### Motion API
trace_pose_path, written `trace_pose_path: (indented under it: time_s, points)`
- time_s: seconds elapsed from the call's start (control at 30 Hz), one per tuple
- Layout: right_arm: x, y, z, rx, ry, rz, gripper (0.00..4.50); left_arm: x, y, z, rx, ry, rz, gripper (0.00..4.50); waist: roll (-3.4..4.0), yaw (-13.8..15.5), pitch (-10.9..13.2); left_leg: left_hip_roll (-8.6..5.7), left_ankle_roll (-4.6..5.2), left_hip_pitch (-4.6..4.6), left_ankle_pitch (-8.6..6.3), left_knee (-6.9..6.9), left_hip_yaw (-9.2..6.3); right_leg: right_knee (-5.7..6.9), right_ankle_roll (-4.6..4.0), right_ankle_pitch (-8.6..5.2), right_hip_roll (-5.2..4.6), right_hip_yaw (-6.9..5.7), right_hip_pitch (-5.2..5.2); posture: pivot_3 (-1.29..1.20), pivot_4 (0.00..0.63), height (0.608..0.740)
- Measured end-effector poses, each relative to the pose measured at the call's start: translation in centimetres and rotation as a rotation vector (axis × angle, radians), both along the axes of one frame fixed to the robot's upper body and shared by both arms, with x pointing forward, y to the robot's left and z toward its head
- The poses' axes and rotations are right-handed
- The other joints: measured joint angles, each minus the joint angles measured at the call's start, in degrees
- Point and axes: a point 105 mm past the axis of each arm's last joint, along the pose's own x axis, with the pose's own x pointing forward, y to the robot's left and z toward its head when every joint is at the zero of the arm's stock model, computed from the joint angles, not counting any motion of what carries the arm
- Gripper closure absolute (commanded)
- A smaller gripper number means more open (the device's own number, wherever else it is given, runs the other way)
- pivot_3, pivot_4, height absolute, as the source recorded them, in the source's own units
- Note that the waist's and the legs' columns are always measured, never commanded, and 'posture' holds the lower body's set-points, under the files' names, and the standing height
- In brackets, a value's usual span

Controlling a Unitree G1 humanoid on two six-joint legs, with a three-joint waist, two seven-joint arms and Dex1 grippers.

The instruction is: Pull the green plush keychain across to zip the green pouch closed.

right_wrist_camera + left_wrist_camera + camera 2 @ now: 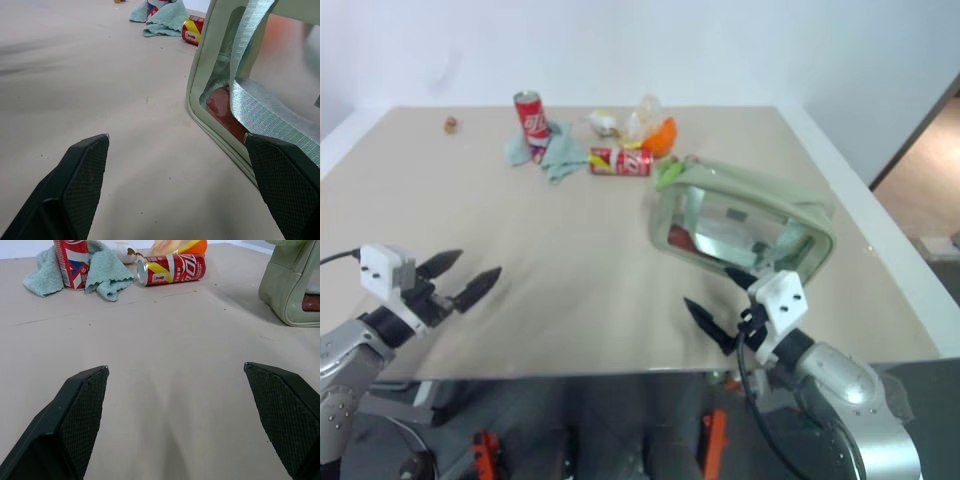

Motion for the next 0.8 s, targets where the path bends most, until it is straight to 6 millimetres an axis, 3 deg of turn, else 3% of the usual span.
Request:
trace_pose_path:
  time_s: [0.57,0.7,0.8]
  points:
    - [-0.4,0.1,-0.1,-0.002,-0.006,0.021,0.02,-0.7,-1.3,-0.9,-0.032,0.049,-0.106,0.01,-0.01,0.0,0.0,0.0,0.0,0.01,0.0,0.01,0.01,0.0,0.0,0.0,-0.01,0.0,0.0,0.0,0.15,0.74]
    - [-0.1,0.4,0.9,-0.014,-0.051,0.036,0.02,-1.2,-4.1,-0.6,0.033,0.061,-0.312,0.01,0.0,0.0,0.0,-0.01,0.0,0.0,0.0,0.03,0.01,0.0,-0.02,0.01,-0.01,0.0,0.0,0.0,0.15,0.74]
    - [0.6,0.9,4.0,-0.028,-0.161,0.061,0.02,-2.0,-7.3,0.8,0.078,0.04,-0.566,0.01,0.0,0.0,0.0,-0.02,0.01,0.0,0.01,0.06,0.02,0.0,-0.01,0.04,-0.01,0.0,0.0,0.0,0.15,0.74]
